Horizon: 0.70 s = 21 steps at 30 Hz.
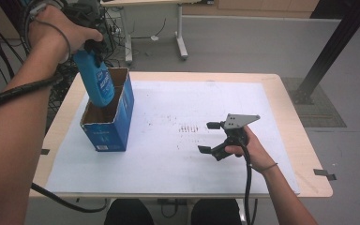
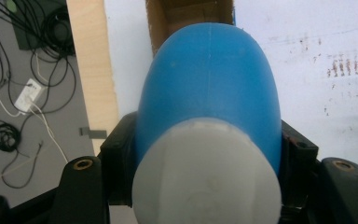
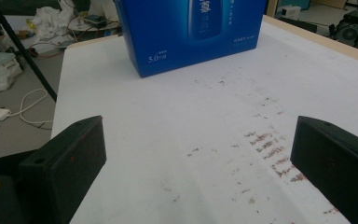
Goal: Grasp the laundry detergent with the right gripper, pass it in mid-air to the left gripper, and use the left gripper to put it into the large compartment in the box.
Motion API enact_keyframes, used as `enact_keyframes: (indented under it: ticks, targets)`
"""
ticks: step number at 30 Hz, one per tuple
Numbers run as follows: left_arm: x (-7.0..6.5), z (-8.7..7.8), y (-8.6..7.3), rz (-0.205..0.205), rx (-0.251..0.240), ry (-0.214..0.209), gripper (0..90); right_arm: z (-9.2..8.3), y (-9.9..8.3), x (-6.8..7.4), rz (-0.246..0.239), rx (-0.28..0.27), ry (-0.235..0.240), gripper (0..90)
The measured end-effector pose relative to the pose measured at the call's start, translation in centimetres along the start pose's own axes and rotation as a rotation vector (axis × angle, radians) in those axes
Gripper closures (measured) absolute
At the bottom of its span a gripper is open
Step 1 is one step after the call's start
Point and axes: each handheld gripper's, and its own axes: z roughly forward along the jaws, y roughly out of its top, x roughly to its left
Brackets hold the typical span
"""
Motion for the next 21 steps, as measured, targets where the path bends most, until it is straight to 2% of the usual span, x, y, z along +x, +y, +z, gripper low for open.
enact_keyframes:
  ticks: [1, 5, 13, 16, 21]
  targets:
    - [0.3, 0.5, 0.0, -0.015, -0.001, -0.003, 37.9, -0.1, 0.0, 0.0, 0.002, -0.001, -0.001, 3.1]
    - [0.4, 1.3, -0.1, -0.028, -0.002, -0.002, 37.9, -0.3, -0.1, 0.0, 0.003, -0.002, -0.004, 3.1]
    - [-0.1, 3.2, 0.5, -0.034, 0.025, 0.011, 37.9, -0.2, -0.2, 0.0, 0.005, -0.002, -0.005, 3.1]
    - [0.0, 4.4, 0.6, -0.04, 0.041, 0.006, 37.9, -0.2, -0.1, 0.0, 0.006, 0.0, -0.007, 3.1]
    - [-0.1, 5.3, 0.5, -0.045, 0.053, 0.004, 37.9, -0.2, 0.0, 0.1, 0.005, 0.003, -0.01, 3.2]
